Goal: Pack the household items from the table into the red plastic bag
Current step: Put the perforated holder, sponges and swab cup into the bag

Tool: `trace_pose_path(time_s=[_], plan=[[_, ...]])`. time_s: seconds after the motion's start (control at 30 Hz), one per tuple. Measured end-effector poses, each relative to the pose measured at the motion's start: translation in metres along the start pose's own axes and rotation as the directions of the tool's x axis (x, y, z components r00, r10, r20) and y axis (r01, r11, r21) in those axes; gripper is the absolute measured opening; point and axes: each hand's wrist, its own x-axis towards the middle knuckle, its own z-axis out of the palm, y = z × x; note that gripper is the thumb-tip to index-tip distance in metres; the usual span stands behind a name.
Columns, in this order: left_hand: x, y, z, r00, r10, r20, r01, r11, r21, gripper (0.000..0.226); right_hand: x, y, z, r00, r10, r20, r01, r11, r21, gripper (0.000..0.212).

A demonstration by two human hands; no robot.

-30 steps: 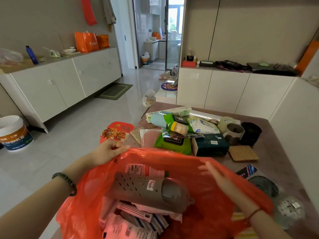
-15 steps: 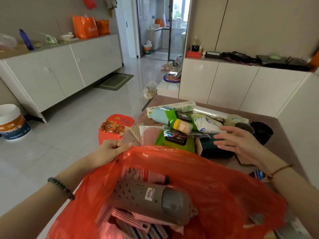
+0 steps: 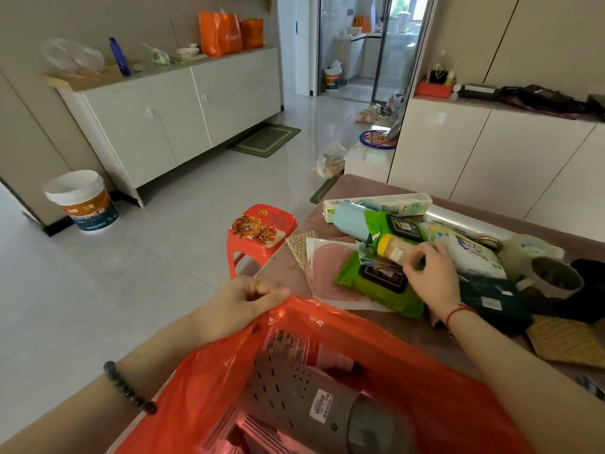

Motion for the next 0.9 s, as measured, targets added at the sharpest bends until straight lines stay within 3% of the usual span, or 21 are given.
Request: trace_pose_path(time_s=[0.07,0.13,0.2,0.27,0.33,0.43,0.57,0.63,0.7,0.8,0.9], plan=[[-0.001,-0.003,-0.001,1.000,0.005,-0.010,-0.005,1.000,-0.001,0.078,0.020,-0.006,0.004,0.999,0.041,-0.026,-0.040,0.999,0.023,0.037],[-0.002,-0.006,-0.001,1.000,-0.003,-0.031,0.003,1.000,-0.002,0.081,0.039,-0.004,0.013,0.986,0.040,0.163,-0.021,0.993,-0.118,0.060],[-0.002,-0.006,-0.002,0.999,-0.027,-0.036,0.026,0.999,-0.019,0.077,0.049,0.004,0.024,0.946,0.093,0.309,-0.023,0.974,-0.224,0.064],[-0.003,-0.004,-0.002,0.998,-0.042,-0.048,0.040,0.999,-0.031,0.063,0.048,0.014,0.033,0.950,0.133,0.284,-0.068,0.972,-0.227,0.057],[-0.004,-0.003,-0.003,0.997,-0.047,-0.065,0.046,0.999,-0.023,0.057,0.042,0.014,0.032,0.968,0.137,0.210,-0.114,0.987,-0.117,0.051],[-0.006,0.001,-0.003,0.997,-0.047,-0.068,0.048,0.999,0.017,0.060,0.025,-0.013,0.001,0.987,0.103,0.123,-0.128,0.968,0.215,0.042],[-0.008,0.001,-0.004,0.996,-0.051,-0.067,0.055,0.996,0.067,0.070,-0.035,-0.070,-0.077,0.988,-0.106,0.108,0.039,0.867,0.497,0.030],[-0.010,0.000,-0.004,0.996,-0.039,-0.081,0.048,0.992,0.116,0.075,-0.081,-0.095,-0.119,0.939,-0.299,0.172,0.138,0.783,0.606,0.038],[-0.012,0.003,-0.003,0.993,-0.044,-0.109,0.061,0.985,0.162,0.065,-0.122,-0.108,-0.146,0.820,-0.472,0.324,0.148,0.721,0.677,0.038],[-0.017,0.010,0.000,0.987,-0.043,-0.157,0.077,0.972,0.222,0.045,-0.165,-0.113,-0.141,0.641,-0.514,0.570,0.184,0.824,0.536,0.041],[-0.025,0.009,0.002,0.982,-0.045,-0.182,0.099,0.950,0.297,0.049,-0.180,-0.104,-0.101,0.657,-0.438,0.614,0.365,0.897,0.248,0.051]])
